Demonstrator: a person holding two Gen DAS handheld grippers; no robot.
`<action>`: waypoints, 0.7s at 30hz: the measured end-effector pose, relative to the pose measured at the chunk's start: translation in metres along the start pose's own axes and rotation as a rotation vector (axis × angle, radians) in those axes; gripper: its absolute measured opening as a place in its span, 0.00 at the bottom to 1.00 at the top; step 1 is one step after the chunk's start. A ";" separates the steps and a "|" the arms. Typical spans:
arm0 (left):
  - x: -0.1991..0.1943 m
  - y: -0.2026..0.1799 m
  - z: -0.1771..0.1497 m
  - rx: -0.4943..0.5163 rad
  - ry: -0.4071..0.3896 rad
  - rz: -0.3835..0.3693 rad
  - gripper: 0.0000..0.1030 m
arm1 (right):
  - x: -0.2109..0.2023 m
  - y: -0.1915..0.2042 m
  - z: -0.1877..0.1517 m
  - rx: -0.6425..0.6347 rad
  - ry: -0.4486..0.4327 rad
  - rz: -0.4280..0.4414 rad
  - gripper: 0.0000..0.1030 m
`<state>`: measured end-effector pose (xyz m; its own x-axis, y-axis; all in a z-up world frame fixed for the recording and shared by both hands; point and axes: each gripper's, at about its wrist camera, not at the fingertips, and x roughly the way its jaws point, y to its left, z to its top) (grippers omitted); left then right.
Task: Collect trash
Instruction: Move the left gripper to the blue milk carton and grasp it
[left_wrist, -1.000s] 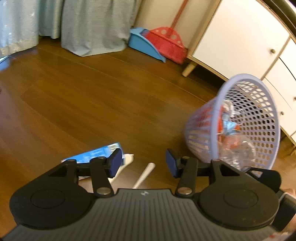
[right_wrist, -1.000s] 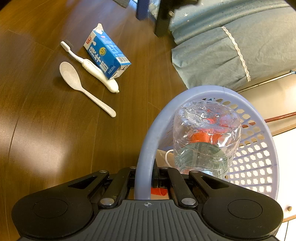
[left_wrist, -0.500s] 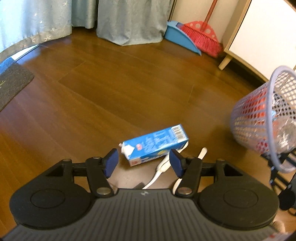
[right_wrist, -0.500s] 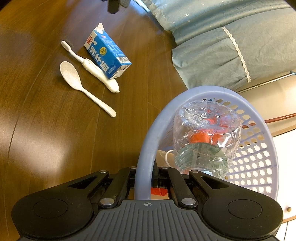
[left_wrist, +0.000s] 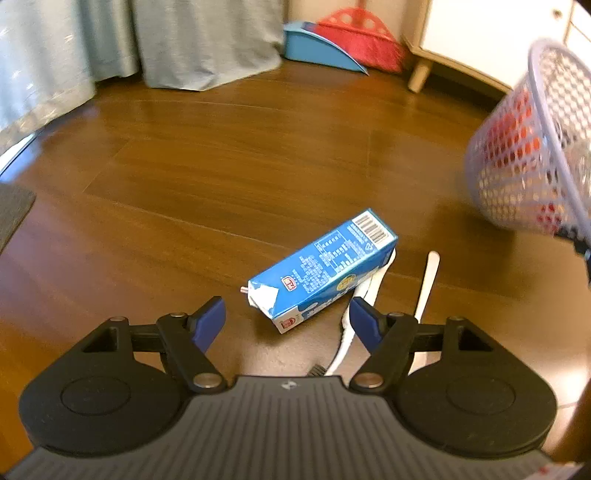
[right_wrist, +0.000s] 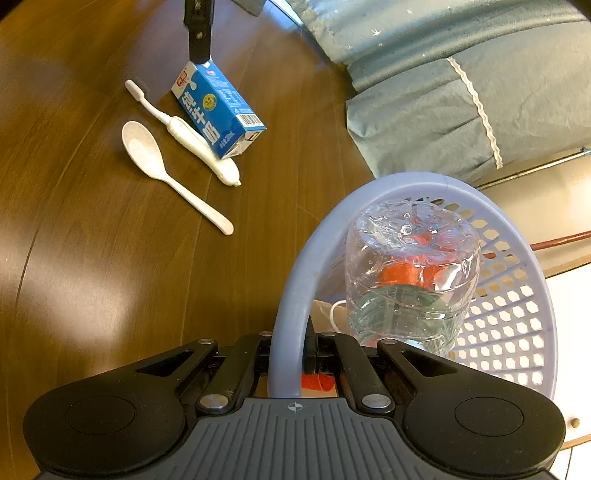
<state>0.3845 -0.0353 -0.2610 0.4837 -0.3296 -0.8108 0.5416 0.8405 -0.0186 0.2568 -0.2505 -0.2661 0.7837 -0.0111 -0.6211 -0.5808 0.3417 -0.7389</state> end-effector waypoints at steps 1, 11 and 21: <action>0.004 -0.001 0.001 0.029 0.003 -0.001 0.68 | 0.000 0.000 0.001 -0.001 -0.001 -0.001 0.00; 0.040 -0.011 0.013 0.221 0.011 -0.036 0.68 | 0.001 -0.001 0.000 -0.006 -0.003 -0.002 0.00; 0.070 -0.013 0.022 0.253 0.077 -0.100 0.63 | 0.003 -0.002 -0.001 -0.001 -0.001 -0.002 0.00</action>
<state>0.4257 -0.0787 -0.3045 0.3708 -0.3639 -0.8545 0.7429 0.6683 0.0378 0.2604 -0.2518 -0.2669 0.7852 -0.0112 -0.6192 -0.5792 0.3406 -0.7406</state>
